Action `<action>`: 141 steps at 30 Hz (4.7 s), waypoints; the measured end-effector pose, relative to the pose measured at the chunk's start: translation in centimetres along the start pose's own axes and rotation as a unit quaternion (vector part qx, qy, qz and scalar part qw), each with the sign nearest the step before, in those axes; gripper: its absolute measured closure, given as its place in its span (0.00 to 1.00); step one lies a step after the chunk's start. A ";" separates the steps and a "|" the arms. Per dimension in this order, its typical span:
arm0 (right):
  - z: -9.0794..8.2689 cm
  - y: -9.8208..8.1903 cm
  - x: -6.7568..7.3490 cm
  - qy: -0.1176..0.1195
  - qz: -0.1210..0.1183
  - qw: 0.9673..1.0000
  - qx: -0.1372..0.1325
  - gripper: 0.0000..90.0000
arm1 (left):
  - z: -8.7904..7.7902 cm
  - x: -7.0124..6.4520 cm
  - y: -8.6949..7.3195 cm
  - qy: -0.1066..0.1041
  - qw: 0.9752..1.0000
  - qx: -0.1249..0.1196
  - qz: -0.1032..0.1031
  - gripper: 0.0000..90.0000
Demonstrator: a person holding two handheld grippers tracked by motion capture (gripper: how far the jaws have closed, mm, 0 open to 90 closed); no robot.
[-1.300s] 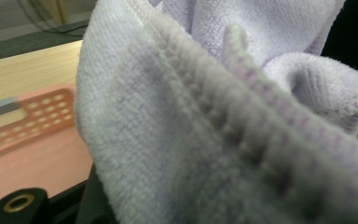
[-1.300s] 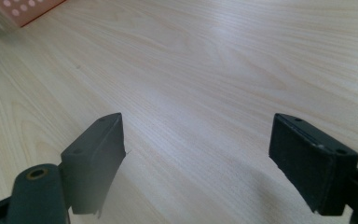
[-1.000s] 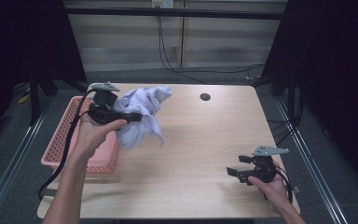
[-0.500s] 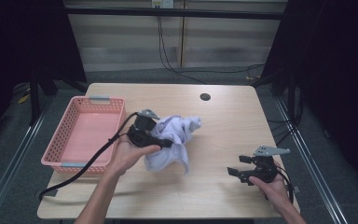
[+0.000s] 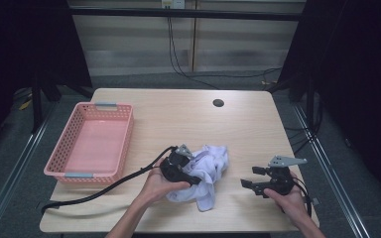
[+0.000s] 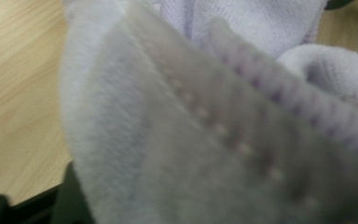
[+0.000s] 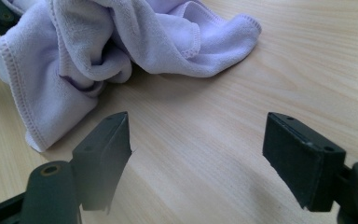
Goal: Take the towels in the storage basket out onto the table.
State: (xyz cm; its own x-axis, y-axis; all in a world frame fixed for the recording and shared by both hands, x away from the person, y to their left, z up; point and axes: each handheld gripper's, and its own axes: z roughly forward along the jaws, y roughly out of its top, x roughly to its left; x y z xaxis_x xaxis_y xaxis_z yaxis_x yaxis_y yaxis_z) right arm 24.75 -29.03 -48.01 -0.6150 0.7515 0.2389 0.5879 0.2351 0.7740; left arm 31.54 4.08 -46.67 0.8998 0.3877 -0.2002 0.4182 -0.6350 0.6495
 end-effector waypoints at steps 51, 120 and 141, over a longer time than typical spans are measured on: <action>2.8 7.0 0.2 -0.008 -0.002 1.000 -0.019 0.80 | -9.0 1.4 -5.1 0.010 0.981 -0.172 -0.088 0.86; 10.4 4.7 1.2 -0.055 -0.027 0.997 0.055 0.83 | -6.9 1.9 -9.8 0.030 0.988 -0.104 -0.107 0.46; 2.8 3.8 -0.9 -0.032 -0.009 0.999 0.024 0.60 | -6.8 2.9 -6.7 0.059 0.988 -0.124 -0.071 0.58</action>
State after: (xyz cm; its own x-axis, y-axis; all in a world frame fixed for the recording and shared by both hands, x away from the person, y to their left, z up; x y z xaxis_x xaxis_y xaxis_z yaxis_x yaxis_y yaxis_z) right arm 29.07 -27.09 -46.95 -0.5914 0.7846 0.1862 0.6030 0.2770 0.7481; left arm 30.51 14.01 -46.60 0.8074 0.5452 -0.2255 0.4825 -0.3903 0.7841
